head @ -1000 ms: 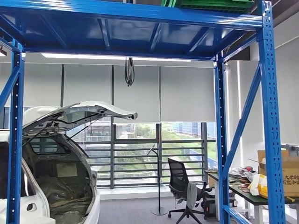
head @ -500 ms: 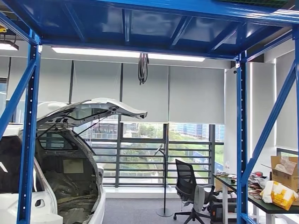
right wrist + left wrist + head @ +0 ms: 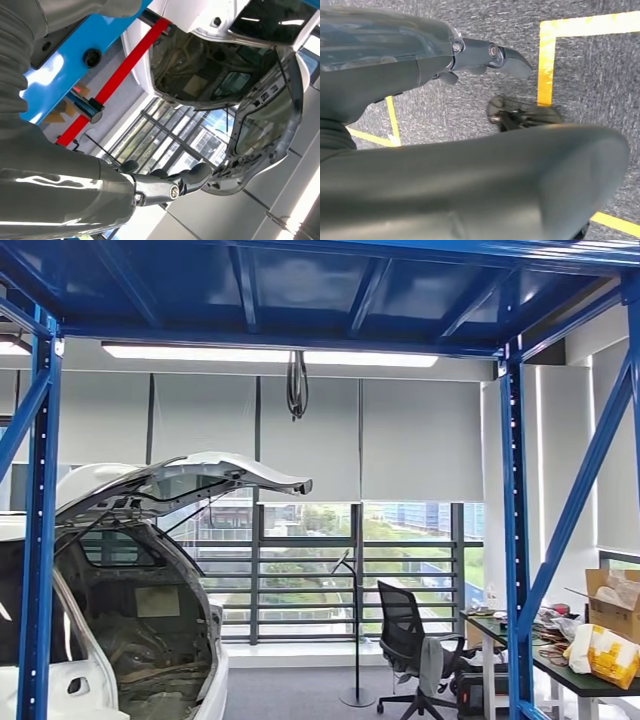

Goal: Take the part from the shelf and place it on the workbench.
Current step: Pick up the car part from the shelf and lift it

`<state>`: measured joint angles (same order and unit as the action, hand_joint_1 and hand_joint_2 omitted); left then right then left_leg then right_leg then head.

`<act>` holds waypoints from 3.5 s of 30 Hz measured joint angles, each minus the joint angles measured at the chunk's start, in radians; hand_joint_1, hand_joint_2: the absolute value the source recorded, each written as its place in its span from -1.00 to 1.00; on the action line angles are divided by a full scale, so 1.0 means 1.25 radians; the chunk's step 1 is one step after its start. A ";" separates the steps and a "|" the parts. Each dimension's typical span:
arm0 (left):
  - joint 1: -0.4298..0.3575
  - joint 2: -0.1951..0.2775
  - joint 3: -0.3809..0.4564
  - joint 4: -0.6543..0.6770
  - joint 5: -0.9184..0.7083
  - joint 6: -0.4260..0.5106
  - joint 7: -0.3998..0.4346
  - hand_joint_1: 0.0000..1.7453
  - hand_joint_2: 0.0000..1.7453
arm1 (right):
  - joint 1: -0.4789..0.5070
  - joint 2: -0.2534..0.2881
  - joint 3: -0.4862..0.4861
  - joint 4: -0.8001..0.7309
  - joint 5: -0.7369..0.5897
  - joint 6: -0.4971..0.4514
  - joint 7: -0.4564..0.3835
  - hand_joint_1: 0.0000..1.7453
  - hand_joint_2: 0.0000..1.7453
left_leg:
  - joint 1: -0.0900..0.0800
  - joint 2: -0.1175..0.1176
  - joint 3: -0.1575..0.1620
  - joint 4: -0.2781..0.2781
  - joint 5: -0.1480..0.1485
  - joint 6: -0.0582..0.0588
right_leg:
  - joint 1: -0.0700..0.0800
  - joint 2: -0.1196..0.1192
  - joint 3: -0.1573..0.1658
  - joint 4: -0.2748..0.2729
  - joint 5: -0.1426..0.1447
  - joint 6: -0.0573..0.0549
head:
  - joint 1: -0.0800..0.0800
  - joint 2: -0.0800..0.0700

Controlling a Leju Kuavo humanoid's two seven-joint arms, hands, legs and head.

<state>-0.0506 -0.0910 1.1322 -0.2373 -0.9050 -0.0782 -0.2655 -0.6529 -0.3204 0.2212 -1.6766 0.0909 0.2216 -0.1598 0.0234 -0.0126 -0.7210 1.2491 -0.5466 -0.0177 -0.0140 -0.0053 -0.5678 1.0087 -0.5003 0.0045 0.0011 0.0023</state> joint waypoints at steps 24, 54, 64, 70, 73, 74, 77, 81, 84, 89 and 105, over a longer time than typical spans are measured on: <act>-0.006 0.005 0.000 0.003 -0.014 -0.005 -0.010 -1.00 -1.00 | 0.014 -0.006 -0.013 -0.005 -0.005 -0.002 -0.012 -1.00 1.00 | -0.017 -0.003 0.127 -0.148 -0.010 0.025 | 0.018 0.005 -0.039 0.002 0.033 -0.011 | -0.002 0.001; 0.001 0.007 0.021 0.005 -0.023 0.008 -0.023 -1.00 -1.00 | 0.293 -0.031 -0.060 -0.078 0.324 -0.157 -0.015 -1.00 1.00 | -0.006 -0.001 0.066 -0.158 0.064 0.030 | 0.006 0.001 0.038 -0.017 -0.026 0.029 | -0.003 0.000; 0.002 0.006 0.039 0.005 -0.028 0.012 -0.024 -1.00 -1.00 | 0.474 -0.025 -0.057 -0.083 0.539 -0.196 0.049 -1.00 1.00 | -0.004 0.000 0.070 -0.161 0.063 0.029 | 0.008 0.002 0.040 -0.016 -0.028 0.027 | -0.003 0.000; 0.002 0.006 0.044 0.005 -0.042 0.011 -0.032 -1.00 -1.00 | 0.492 -0.037 -0.061 -0.023 0.617 -0.197 0.096 -1.00 1.00 | -0.004 0.000 0.071 -0.161 0.063 0.029 | 0.008 0.002 0.041 -0.016 -0.028 0.026 | -0.003 0.000; 0.001 0.006 0.044 0.005 -0.050 0.011 -0.034 -1.00 -1.00 | 0.478 -0.035 -0.067 0.016 0.668 -0.206 0.126 -1.00 1.00 | -0.004 0.000 0.071 -0.161 0.063 0.029 | 0.008 0.002 0.042 -0.016 -0.028 0.026 | -0.003 0.000; 0.001 0.006 0.044 0.005 -0.053 0.011 -0.035 -1.00 -1.00 | 0.471 -0.034 -0.070 0.031 0.689 -0.210 0.137 -1.00 1.00 | -0.004 0.000 0.072 -0.161 0.063 0.029 | 0.008 0.002 0.042 -0.016 -0.028 0.026 | -0.003 0.000; 0.000 0.006 0.044 0.005 -0.061 0.011 -0.036 -1.00 -1.00 | 0.450 -0.026 -0.078 0.068 0.741 -0.217 0.162 -1.00 1.00 | -0.004 0.000 0.072 -0.161 0.063 0.029 | 0.008 0.002 0.042 -0.016 -0.028 0.026 | -0.003 0.000; -0.001 0.007 0.044 0.005 -0.072 0.010 -0.038 -1.00 -1.00 | 0.420 -0.012 -0.091 0.110 0.780 -0.217 0.175 -1.00 1.00 | -0.004 0.000 0.072 -0.161 0.063 0.029 | 0.008 0.002 0.042 -0.015 -0.028 0.026 | -0.003 0.000; -0.001 0.008 0.044 0.005 -0.079 0.008 -0.039 -1.00 -1.00 | 0.398 -0.003 -0.098 0.139 0.795 -0.217 0.180 -1.00 1.00 | -0.004 0.000 0.072 -0.161 0.063 0.029 | 0.008 0.002 0.042 -0.015 -0.028 0.026 | -0.003 0.000; -0.002 0.008 0.044 0.005 -0.080 0.007 -0.039 -1.00 -1.00 | 0.394 -0.002 -0.099 0.144 0.797 -0.216 0.180 -1.00 1.00 | -0.004 0.000 0.072 -0.161 0.063 0.029 | 0.008 0.002 0.042 -0.015 -0.028 0.026 | -0.003 0.000; -0.010 0.012 0.044 0.005 -0.113 -0.008 -0.048 -1.00 -1.00 | 0.209 0.050 -0.092 0.401 0.843 -0.186 0.176 -1.00 1.00 | -0.004 0.000 0.072 -0.161 0.063 0.029 | 0.008 0.002 0.042 -0.014 -0.028 0.026 | -0.003 0.000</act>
<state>-0.0630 -0.0755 1.1868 -0.2308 -1.0460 -0.0879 -0.3252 -0.3917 -0.2576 0.1062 -1.1757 1.1445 -0.0113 0.0602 0.0181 -0.0125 -0.6306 1.0476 -0.4673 0.0180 -0.0039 -0.0029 -0.5149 0.9906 -0.5357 0.0375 -0.0023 0.0023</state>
